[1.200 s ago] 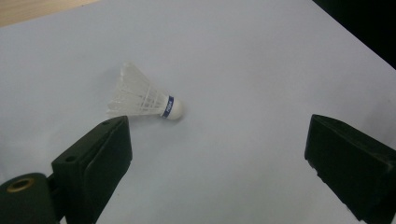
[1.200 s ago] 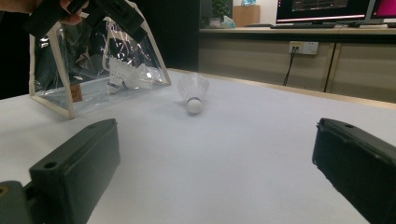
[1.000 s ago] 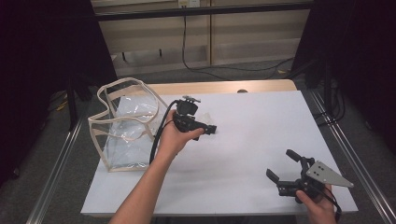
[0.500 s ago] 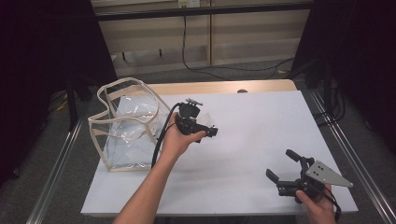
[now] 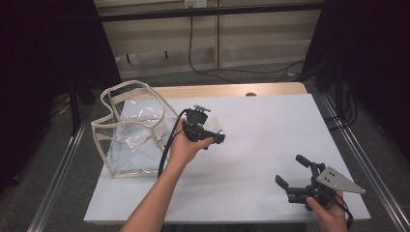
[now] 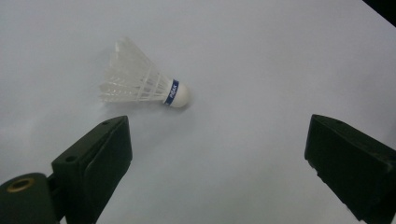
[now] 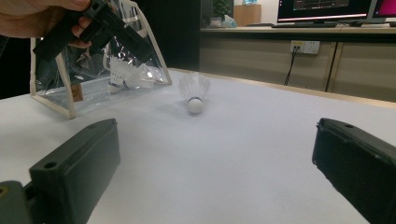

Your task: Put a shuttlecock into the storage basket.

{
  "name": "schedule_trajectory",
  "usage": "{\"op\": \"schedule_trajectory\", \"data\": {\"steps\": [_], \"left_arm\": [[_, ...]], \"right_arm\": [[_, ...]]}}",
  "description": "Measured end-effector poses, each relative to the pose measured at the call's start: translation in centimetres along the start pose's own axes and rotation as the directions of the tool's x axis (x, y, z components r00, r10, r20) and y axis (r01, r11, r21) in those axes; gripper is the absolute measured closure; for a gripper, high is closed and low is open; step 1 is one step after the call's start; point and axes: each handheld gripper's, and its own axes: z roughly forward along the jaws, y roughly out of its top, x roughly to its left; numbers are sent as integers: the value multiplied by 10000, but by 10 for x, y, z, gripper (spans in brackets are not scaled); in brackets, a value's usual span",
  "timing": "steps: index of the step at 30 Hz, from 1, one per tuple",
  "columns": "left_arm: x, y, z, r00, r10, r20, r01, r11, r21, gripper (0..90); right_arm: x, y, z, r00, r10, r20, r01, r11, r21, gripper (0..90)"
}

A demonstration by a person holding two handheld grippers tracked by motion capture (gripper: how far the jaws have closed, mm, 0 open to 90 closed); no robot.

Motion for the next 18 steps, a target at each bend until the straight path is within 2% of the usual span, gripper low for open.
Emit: {"op": "schedule_trajectory", "data": {"steps": [1, 4, 12, 18], "left_arm": [[1, 0, 0, 9999, 10, 103, -10, 10000, 53, 77], [2, -3, 3, 9999, -103, -99, 103, 9999, 25, 77], [3, -5, 12, 9994, -209, -262, 211, 9998, 69, 77], [2, -5, 17, 9989, -133, -442, 135, 9999, 54, 77]], "right_arm": [[0, 0, 0, 10000, 13, 3, -13, 10000, 2, 7], [0, 0, 0, 10000, 11, 6, -11, 10000, 1, 7], [-1, 0, -2, 10000, 13, 56, -13, 10000, 9, 7], [-1, 0, -2, 10000, -30, 54, 30, 10000, 28, 7]]}}
